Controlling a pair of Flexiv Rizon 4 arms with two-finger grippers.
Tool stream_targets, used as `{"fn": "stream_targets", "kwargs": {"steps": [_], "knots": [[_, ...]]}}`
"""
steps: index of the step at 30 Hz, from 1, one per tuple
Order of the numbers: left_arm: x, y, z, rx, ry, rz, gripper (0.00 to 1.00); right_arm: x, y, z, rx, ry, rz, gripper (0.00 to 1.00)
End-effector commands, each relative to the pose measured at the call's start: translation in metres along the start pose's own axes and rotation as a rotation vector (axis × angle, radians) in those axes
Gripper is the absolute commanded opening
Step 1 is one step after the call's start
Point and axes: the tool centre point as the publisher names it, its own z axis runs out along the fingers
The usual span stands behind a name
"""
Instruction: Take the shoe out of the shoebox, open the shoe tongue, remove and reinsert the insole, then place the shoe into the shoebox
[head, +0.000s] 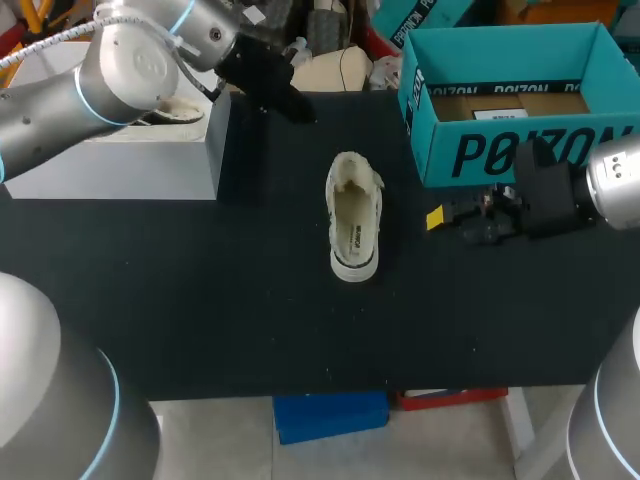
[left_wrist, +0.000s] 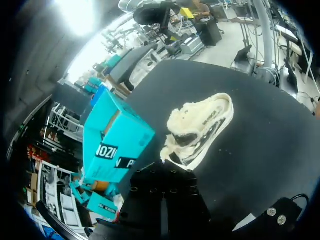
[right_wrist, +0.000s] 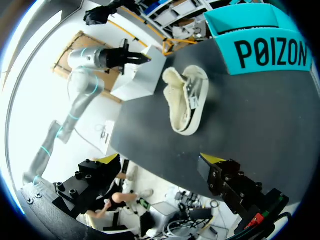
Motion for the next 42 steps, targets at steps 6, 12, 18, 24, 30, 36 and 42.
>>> {"fn": "stream_targets", "kwargs": {"steps": [6, 12, 18, 24, 30, 36, 42], "knots": [[-0.021, 0.01, 0.051, -0.089, -0.004, 0.03, 0.0, 0.001, 0.001, 0.0, 0.002, -0.003, 0.001, 1.0], [-0.02, 0.006, 0.073, -0.061, 0.054, 0.032, 0.0, 0.001, 0.001, 0.0, 0.002, -0.003, 0.001, 1.0], [-0.004, -0.01, 0.096, -0.019, 0.103, 0.024, 0.0, 0.001, 0.001, 0.0, 0.002, -0.003, 0.001, 1.0], [0.024, -0.029, 0.098, 0.01, 0.146, 0.031, 0.0, 0.001, 0.001, 0.0, 0.002, -0.003, 0.001, 1.0], [0.064, -0.031, 0.095, 0.01, 0.182, -0.009, 0.0, 0.001, 0.001, 0.0, 0.002, -0.003, 0.001, 1.0], [0.08, -0.037, 0.104, 0.021, 0.204, -0.02, 0.0, 0.001, 0.001, 0.0, 0.002, -0.003, 0.001, 1.0], [0.071, -0.047, 0.112, 0.037, 0.213, 0.016, 0.0, 0.001, 0.001, 0.0, 0.002, -0.003, 0.001, 1.0]]}}
